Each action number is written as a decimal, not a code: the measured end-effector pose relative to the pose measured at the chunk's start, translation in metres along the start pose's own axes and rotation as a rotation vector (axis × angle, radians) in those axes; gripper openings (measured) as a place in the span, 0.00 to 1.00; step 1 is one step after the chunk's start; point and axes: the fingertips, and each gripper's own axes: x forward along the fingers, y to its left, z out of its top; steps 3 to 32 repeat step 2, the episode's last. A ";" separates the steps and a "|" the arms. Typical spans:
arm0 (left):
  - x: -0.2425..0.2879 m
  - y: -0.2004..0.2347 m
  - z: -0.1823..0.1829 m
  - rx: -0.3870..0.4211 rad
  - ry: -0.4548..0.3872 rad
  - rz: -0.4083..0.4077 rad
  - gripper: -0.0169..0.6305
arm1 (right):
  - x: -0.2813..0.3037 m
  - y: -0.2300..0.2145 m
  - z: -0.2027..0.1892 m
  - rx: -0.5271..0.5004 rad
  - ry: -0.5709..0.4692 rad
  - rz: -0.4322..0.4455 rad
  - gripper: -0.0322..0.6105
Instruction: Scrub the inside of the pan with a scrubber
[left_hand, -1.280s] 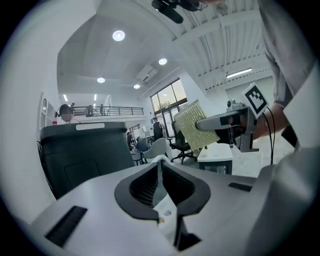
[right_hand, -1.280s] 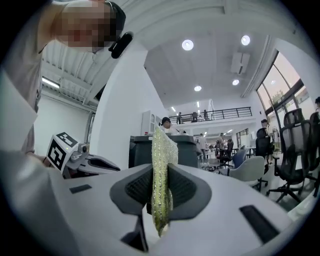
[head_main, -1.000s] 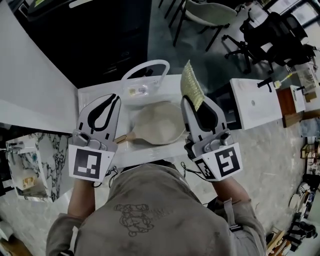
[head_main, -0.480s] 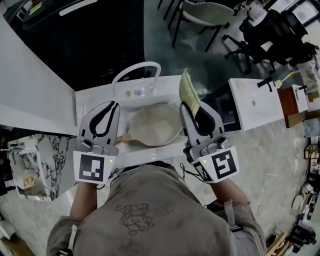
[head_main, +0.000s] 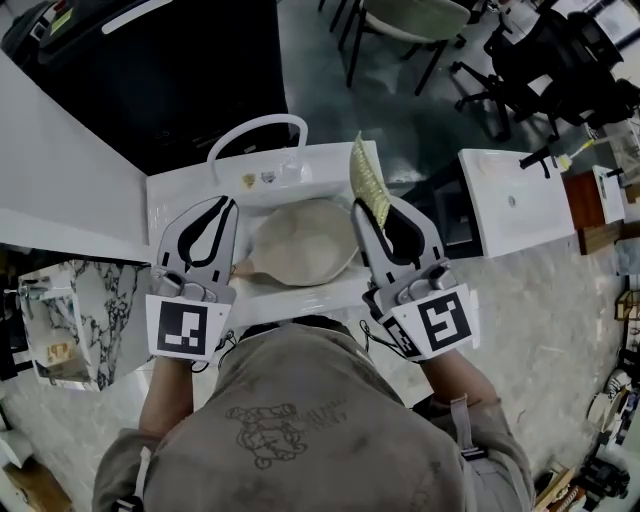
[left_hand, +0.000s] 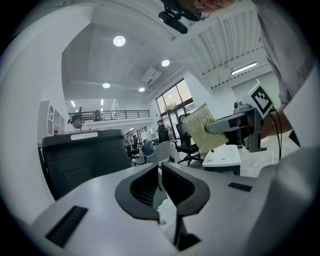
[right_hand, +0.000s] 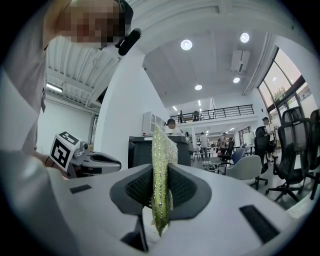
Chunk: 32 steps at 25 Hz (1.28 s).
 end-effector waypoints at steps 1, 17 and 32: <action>0.002 -0.003 0.001 0.002 0.003 0.000 0.08 | -0.002 -0.004 -0.001 0.011 0.000 0.003 0.17; 0.003 -0.006 0.002 0.004 0.006 0.000 0.08 | -0.004 -0.007 -0.002 0.023 0.001 0.005 0.17; 0.003 -0.006 0.002 0.004 0.006 0.000 0.08 | -0.004 -0.007 -0.002 0.023 0.001 0.005 0.17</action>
